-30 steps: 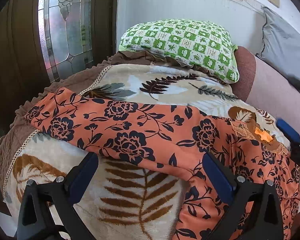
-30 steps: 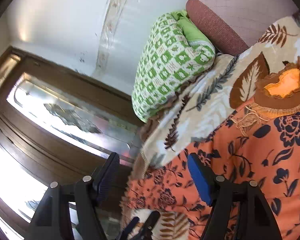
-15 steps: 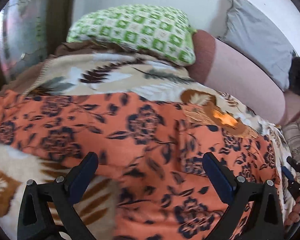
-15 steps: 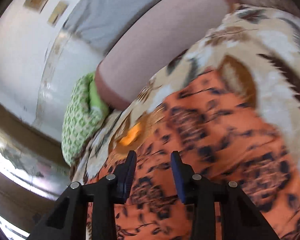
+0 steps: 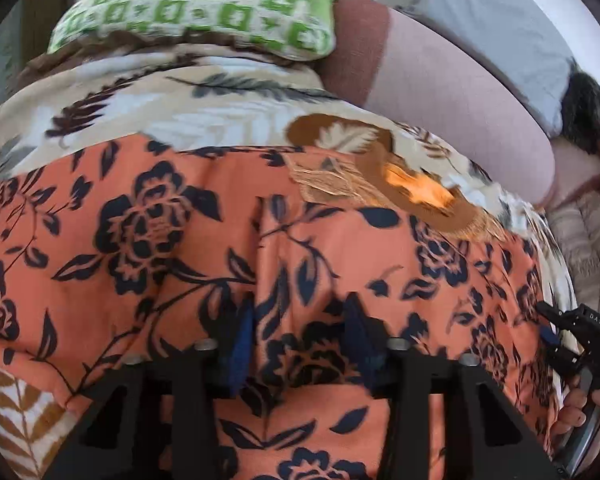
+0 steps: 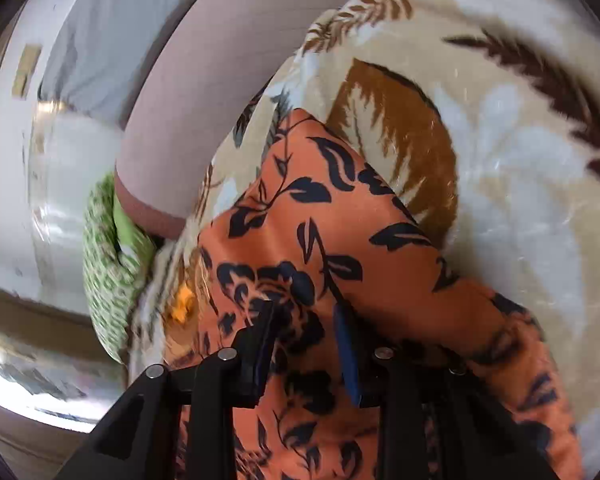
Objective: Fold small clothes
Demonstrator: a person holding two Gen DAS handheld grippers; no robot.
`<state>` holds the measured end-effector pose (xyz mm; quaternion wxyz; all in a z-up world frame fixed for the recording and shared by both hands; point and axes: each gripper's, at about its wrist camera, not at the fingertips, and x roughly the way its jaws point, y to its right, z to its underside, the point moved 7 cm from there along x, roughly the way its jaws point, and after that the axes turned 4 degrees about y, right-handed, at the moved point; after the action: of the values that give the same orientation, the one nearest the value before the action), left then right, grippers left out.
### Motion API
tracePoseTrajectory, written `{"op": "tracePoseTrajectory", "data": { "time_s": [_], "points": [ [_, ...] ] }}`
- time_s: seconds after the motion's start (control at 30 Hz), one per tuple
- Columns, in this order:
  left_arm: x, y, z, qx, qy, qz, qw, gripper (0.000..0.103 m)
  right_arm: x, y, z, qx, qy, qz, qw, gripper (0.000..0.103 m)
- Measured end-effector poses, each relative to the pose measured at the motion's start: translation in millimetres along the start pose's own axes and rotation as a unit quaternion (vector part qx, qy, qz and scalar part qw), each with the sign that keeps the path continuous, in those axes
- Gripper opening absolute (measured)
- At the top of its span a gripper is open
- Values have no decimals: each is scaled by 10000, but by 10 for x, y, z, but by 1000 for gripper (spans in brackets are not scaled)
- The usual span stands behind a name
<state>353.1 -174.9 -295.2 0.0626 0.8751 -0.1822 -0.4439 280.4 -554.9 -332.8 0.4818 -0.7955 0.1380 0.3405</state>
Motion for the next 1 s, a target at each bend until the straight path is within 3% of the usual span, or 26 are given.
{"op": "tracePoseTrajectory", "data": {
  "time_s": [0.07,0.13,0.27,0.37,0.6,0.8,0.83,0.9,0.97,1.0],
  "points": [
    [-26,45,8,137,72,-53,9999,24,-126,26,73,-144,3,124,9998,34],
    [-60,30,13,82,139,-76,9998,9,-279,13,161,-180,46,-17,9998,36],
    [-171,19,-49,-294,365,631,9969,6,-553,-52,395,-351,110,-144,9992,36],
    [-280,56,-88,-235,485,722,9959,5,-643,-101,522,-466,111,-216,9986,36],
    [-491,-32,-104,-138,677,571,9960,3,-532,-177,556,-432,-45,-498,9978,35],
    [-534,-205,-113,-184,760,139,9968,3,-487,-292,436,-511,122,-634,9966,36],
    [-497,-227,-103,-197,689,63,9974,3,-492,-296,404,-511,213,-649,9964,38],
    [-452,-256,-67,-195,598,-45,9980,3,-467,-310,345,-556,369,-666,9955,69],
    [-407,-225,-27,-147,468,-128,9987,5,-379,-307,321,-553,317,-736,9952,70],
    [-384,-189,2,-90,363,-139,9992,14,-287,-276,337,-527,155,-709,9960,70]
  ]
}}
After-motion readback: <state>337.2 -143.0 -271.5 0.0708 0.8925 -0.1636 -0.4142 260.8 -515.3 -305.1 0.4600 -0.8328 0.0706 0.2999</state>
